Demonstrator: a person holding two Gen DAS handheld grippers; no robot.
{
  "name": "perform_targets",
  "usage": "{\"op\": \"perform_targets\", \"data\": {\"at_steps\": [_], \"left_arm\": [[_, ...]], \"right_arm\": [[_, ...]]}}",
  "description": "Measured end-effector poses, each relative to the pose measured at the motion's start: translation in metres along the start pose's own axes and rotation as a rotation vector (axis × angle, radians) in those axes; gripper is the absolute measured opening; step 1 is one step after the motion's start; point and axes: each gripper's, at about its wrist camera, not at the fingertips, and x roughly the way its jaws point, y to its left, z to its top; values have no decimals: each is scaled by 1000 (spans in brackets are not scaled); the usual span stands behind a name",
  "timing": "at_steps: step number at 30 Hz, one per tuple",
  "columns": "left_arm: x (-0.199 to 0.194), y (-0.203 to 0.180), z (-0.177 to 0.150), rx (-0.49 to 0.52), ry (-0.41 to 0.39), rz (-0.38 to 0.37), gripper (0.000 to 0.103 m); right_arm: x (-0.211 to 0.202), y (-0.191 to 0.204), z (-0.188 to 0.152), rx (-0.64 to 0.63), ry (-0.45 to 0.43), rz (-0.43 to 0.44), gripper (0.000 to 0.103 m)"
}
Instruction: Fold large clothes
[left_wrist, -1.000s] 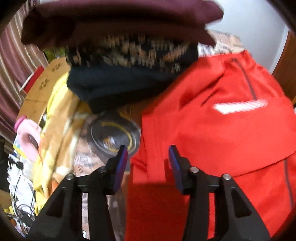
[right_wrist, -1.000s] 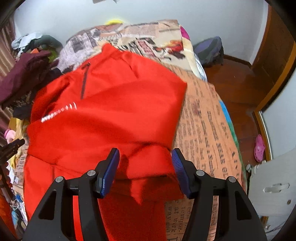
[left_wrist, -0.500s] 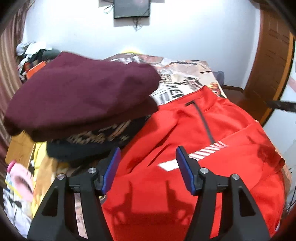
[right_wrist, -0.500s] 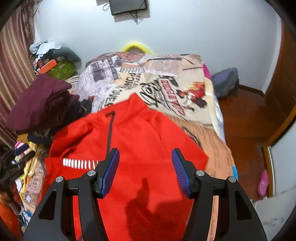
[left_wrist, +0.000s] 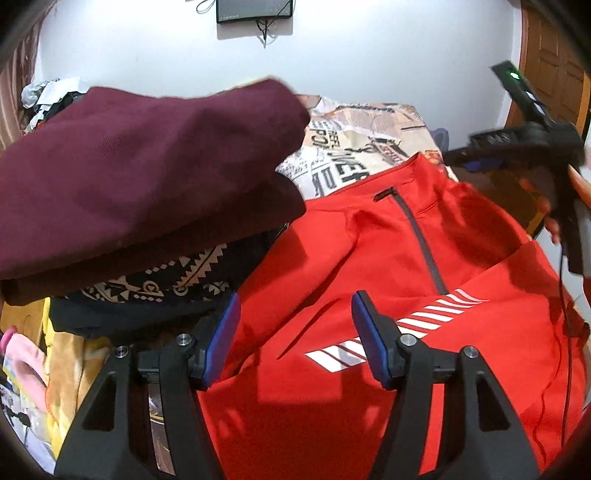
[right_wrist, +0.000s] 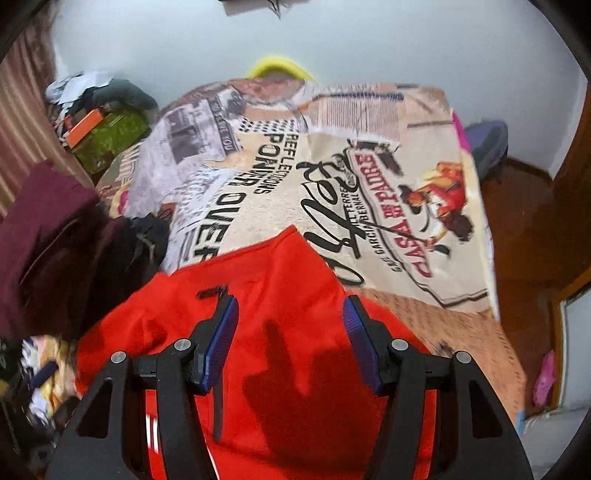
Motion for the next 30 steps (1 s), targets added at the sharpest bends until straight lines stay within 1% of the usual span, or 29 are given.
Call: {"op": "perform_targets", "data": {"at_steps": [3,5,7,8,13,14,16,17,19,20,22,26,30], "left_arm": [[8,5,-4,-2,14,14,62],[11,9,-6,-13,20,17,62],[16,14,-8,-29,27,20,62],[17,16,-8,-35,30,23,62],[17,22,-12,-53,39,36,62],[16,22,-13,-52,38,36,62],[12,21,-14,-47,36,42,62],[12,20,-12,-46,33,42,62],[7,19,-11,-46,26,41,62],[3,18,-11,-48,22,41,62],[-4,18,-11,-48,12,39,62],[-20,17,-9,-37,-5,44,62],[-39,14,-6,-22,-35,47,62]], "right_arm": [[27,-7,12,52,41,27,55],[44,-7,16,68,71,20,55],[56,-5,19,61,81,-5,55],[62,-3,19,50,86,-22,58],[65,5,14,-21,57,-56,57],[66,6,14,-35,55,-72,53],[65,8,12,-62,46,-65,35],[65,8,11,-61,52,-47,20],[64,9,11,-53,51,-52,10],[62,10,10,-63,52,-51,8],[52,12,8,-58,29,-38,6],[16,17,1,-41,-29,10,6],[-30,31,-14,-68,-90,72,5]]}}
